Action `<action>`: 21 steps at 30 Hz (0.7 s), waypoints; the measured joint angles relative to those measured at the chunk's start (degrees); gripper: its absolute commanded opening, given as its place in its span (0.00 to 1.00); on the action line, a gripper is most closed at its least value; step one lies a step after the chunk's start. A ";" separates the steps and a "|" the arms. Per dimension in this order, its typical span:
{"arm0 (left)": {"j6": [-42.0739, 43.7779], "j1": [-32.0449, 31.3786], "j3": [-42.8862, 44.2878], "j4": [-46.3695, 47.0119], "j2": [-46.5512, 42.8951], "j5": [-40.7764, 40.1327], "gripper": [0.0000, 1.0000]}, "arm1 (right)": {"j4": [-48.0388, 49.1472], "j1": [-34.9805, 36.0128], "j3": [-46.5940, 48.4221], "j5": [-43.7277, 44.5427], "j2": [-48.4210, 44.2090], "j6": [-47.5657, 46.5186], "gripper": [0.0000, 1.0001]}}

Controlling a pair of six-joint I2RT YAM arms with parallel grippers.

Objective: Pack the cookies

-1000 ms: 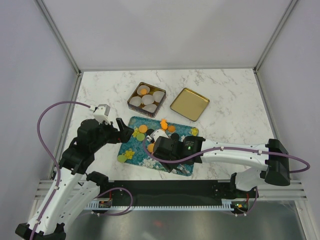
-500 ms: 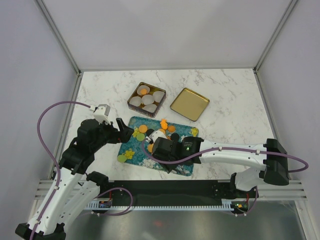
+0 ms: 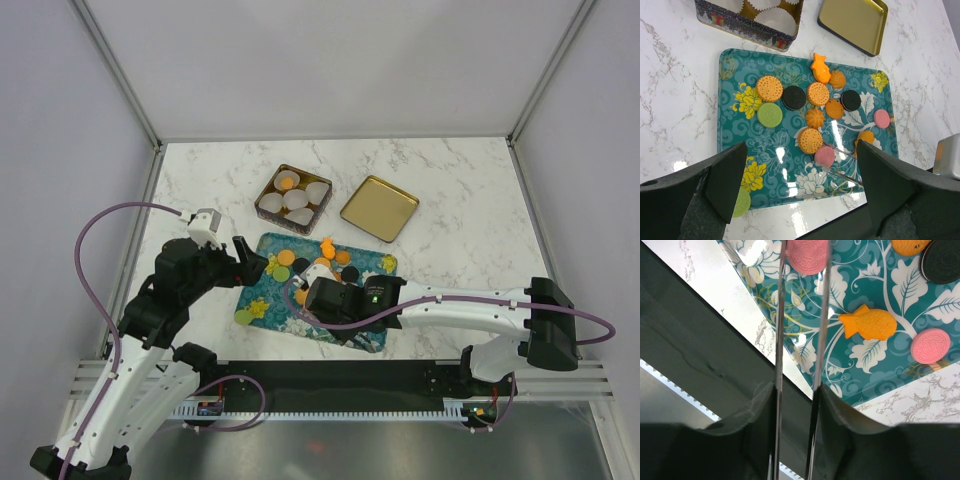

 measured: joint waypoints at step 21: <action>0.00 -0.11 0.00 0.00 -0.15 -0.04 0.98 | -3.37 -15.65 15.13 2.19 -0.07 -7.63 0.35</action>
